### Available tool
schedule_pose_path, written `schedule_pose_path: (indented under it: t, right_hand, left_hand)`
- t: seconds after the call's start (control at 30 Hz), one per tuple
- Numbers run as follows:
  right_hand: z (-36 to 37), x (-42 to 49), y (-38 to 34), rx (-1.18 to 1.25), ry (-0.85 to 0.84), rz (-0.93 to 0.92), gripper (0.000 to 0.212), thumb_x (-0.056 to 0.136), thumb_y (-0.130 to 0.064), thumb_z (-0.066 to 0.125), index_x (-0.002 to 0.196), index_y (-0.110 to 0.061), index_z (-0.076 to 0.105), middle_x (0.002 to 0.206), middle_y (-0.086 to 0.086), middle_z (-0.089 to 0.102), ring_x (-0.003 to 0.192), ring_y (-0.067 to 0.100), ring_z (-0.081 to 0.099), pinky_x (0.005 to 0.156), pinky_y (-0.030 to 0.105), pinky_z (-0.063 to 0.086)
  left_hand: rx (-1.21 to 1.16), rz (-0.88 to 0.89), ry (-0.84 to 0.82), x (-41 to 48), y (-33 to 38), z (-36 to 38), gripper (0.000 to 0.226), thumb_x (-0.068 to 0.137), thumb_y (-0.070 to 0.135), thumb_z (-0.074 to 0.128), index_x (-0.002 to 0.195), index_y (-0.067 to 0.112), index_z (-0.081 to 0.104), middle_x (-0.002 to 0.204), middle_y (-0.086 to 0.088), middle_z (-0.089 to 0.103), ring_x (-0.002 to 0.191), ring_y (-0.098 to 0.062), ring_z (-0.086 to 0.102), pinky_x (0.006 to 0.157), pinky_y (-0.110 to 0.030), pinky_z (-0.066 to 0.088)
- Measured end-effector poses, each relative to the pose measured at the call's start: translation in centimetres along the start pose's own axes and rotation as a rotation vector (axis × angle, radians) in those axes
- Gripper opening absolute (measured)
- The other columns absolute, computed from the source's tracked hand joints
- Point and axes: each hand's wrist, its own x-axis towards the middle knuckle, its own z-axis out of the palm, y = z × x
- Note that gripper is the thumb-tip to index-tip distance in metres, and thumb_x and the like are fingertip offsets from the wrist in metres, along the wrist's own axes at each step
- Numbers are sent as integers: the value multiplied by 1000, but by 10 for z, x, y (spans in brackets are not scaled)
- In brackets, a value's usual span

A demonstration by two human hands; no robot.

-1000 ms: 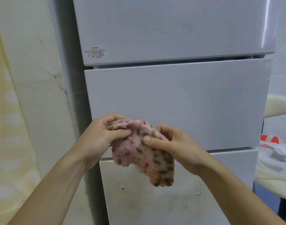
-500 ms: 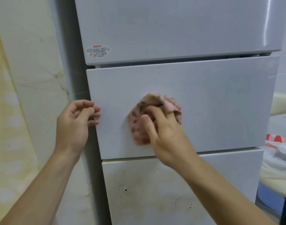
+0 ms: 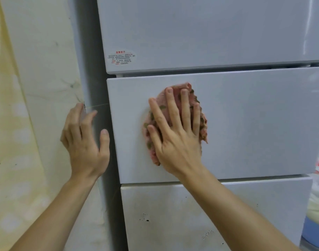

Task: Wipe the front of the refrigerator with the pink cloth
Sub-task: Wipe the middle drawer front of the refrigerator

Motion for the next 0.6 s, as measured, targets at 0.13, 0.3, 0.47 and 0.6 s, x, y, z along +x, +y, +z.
schedule_pose_path:
  t: [0.13, 0.3, 0.47, 0.6]
  right_hand:
    - [8, 22, -23, -30, 9, -14, 64, 107, -59, 37, 166, -37, 23, 176, 9, 7, 162, 36, -6, 129, 58, -7]
    - [25, -15, -35, -28, -36, -154, 68, 105, -63, 43, 165, -36, 28, 175, 9, 11, 162, 37, -1, 129, 62, 2]
    - [38, -86, -25, -100, -146, -337, 64, 107, -61, 40, 165, -39, 27, 176, 1, 15, 163, 28, 6, 131, 55, 8]
    - [35, -64, -21, -113, -128, -350, 66, 105, -61, 45, 165, -37, 28, 175, 1, 16, 163, 29, 5, 131, 53, 7]
  left_hand:
    - [-22, 41, 37, -6, -6, 7, 56, 97, 24, 49, 149, 4, 42, 167, -16, 31, 157, -33, 24, 125, -47, 17]
    - [-22, 86, 108, -4, -15, 7, 60, 96, 16, 49, 153, 3, 36, 164, -17, 36, 156, -28, 26, 126, -37, 14]
    - [72, 71, 106, -6, -25, 9, 67, 94, 17, 49, 157, 4, 32, 167, -17, 30, 157, -30, 21, 124, -37, 10]
    - [119, 96, 122, -7, -28, 12, 67, 96, 17, 48, 159, 4, 31, 169, -13, 29, 157, -31, 23, 123, -45, 18]
